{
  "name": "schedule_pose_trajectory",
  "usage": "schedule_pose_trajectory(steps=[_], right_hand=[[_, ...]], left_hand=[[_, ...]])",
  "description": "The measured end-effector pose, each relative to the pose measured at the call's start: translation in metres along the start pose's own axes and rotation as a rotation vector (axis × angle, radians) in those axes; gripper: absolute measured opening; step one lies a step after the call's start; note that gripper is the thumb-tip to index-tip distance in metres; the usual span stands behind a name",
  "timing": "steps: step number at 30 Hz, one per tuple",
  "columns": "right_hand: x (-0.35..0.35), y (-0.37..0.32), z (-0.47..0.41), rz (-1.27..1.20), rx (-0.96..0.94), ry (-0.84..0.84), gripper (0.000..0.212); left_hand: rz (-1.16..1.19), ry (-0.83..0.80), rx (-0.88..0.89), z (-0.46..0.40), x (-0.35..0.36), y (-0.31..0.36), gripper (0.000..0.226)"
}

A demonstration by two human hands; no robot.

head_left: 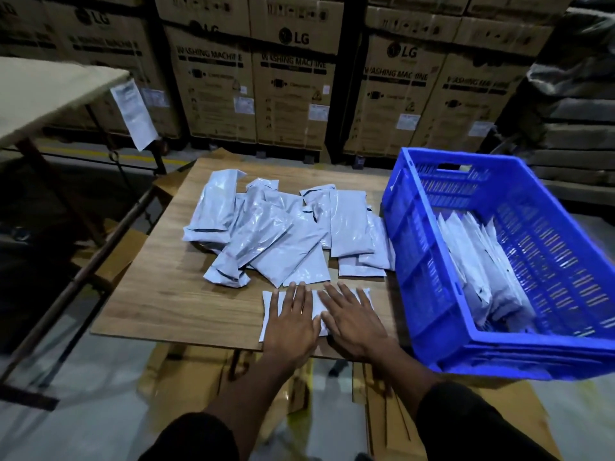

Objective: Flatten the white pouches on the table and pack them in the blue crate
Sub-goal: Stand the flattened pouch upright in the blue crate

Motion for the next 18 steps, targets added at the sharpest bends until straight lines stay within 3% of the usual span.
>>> schedule_pose_trajectory(steps=[7, 18], right_hand=[[0.008, 0.002, -0.001, -0.014, 0.007, 0.043, 0.062], [0.014, 0.001, 0.005, 0.043, 0.001, 0.105, 0.059]], left_hand=[[0.07, 0.119, 0.029, -0.001, -0.001, -0.001, 0.064], [0.07, 0.13, 0.043, 0.008, 0.002, 0.003, 0.065]])
Point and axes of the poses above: each hand's wrist, its own z-axis away from the middle knuckle, its own x-axis out of the palm, y = z × x, the point moved 8 cm from there along -z, towards the middle knuckle, and after that the axes turned 12 degrees about x, right-handed, at the moved point
